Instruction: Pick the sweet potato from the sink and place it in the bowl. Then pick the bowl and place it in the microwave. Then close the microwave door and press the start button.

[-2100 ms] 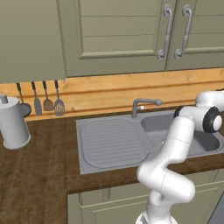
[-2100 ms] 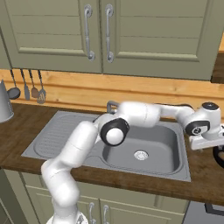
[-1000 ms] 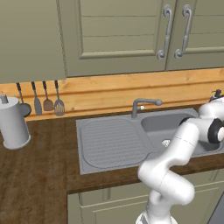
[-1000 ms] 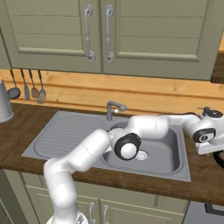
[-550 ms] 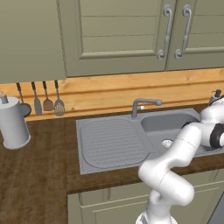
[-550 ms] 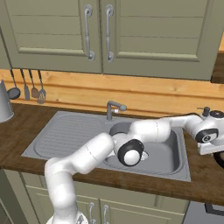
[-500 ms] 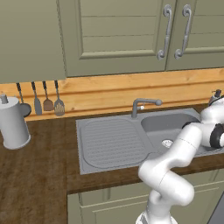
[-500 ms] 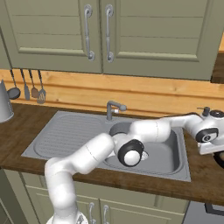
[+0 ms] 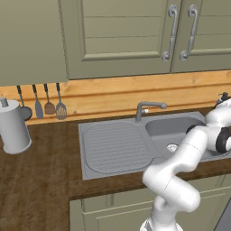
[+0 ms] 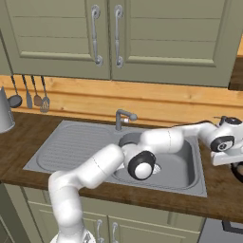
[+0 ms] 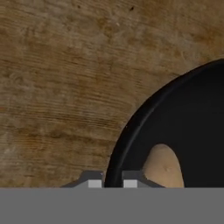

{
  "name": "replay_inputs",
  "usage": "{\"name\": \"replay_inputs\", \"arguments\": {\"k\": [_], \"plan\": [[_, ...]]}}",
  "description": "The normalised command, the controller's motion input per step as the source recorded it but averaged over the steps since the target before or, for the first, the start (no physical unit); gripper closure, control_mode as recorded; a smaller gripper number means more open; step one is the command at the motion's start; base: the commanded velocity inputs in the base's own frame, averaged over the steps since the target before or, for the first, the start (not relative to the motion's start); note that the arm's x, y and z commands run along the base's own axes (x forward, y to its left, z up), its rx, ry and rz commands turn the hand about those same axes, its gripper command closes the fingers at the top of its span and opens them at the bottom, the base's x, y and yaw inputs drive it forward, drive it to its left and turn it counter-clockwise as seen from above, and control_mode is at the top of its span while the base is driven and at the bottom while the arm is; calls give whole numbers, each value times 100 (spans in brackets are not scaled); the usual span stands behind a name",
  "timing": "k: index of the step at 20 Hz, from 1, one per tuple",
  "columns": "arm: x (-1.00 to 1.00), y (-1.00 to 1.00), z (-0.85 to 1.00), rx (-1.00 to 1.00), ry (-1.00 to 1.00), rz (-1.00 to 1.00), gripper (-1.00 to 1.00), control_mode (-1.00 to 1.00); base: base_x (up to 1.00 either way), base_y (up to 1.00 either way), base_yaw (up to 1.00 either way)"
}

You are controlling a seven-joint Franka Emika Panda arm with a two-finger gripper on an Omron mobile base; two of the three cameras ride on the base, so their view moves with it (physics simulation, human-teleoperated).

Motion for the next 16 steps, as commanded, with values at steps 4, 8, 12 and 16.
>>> {"name": "replay_inputs", "arguments": {"k": [4, 8, 12, 16], "plan": [[0, 19, -36, -2, 9, 0, 100, -100, 0, 0, 0], [0, 21, -19, -4, 23, 1, 100, -100, 0, 0, 0], [1, 30, -1, -9, 19, 0, 100, -100, 0, 0, 0], [0, 3, 8, 0, 0, 0, 100, -100, 0, 0, 0]]}}
